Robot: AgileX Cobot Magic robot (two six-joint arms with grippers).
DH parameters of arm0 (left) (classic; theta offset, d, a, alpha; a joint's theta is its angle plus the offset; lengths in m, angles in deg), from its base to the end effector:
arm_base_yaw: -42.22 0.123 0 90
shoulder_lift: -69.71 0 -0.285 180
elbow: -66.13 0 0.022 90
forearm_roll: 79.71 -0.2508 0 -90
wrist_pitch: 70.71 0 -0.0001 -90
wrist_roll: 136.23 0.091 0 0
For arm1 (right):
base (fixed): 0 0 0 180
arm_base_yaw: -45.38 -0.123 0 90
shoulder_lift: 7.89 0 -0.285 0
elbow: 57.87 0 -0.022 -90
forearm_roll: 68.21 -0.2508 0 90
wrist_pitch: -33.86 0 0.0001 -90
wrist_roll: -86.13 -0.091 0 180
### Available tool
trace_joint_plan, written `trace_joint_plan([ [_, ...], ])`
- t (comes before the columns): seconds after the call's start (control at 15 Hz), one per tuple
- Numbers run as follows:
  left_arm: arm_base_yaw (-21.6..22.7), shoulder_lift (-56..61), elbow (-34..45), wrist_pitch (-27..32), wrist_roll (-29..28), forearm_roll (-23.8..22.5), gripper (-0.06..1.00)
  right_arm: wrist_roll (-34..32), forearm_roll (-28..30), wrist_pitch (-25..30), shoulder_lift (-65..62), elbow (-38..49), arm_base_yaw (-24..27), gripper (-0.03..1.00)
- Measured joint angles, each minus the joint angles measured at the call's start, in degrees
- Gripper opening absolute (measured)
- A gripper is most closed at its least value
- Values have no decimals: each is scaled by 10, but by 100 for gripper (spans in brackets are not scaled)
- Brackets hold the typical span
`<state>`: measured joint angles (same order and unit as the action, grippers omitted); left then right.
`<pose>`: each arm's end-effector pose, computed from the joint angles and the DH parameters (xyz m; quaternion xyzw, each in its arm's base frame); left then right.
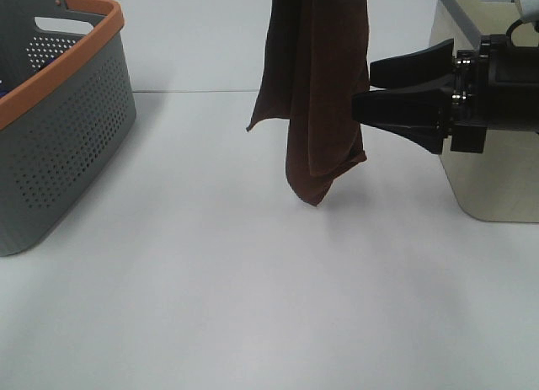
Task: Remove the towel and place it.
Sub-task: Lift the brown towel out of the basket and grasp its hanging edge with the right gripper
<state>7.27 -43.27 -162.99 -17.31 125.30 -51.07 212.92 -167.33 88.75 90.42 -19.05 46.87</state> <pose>0.3108 -0.2599 0.4819 0.6915 0.4546 -0.0268 0.5607 0.2740 0.0665 0.2059 -0.3430 0.7409 0.3112 0.4863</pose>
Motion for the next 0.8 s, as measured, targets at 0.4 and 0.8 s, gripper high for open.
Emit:
trace_joint_plan([
  [0.4,0,0,0,8,9,0,0,-11,2,10,0,-16,0,75],
  [0.8,0,0,0,-22,12,0,0,14,1,6,42,-19,-66,68],
])
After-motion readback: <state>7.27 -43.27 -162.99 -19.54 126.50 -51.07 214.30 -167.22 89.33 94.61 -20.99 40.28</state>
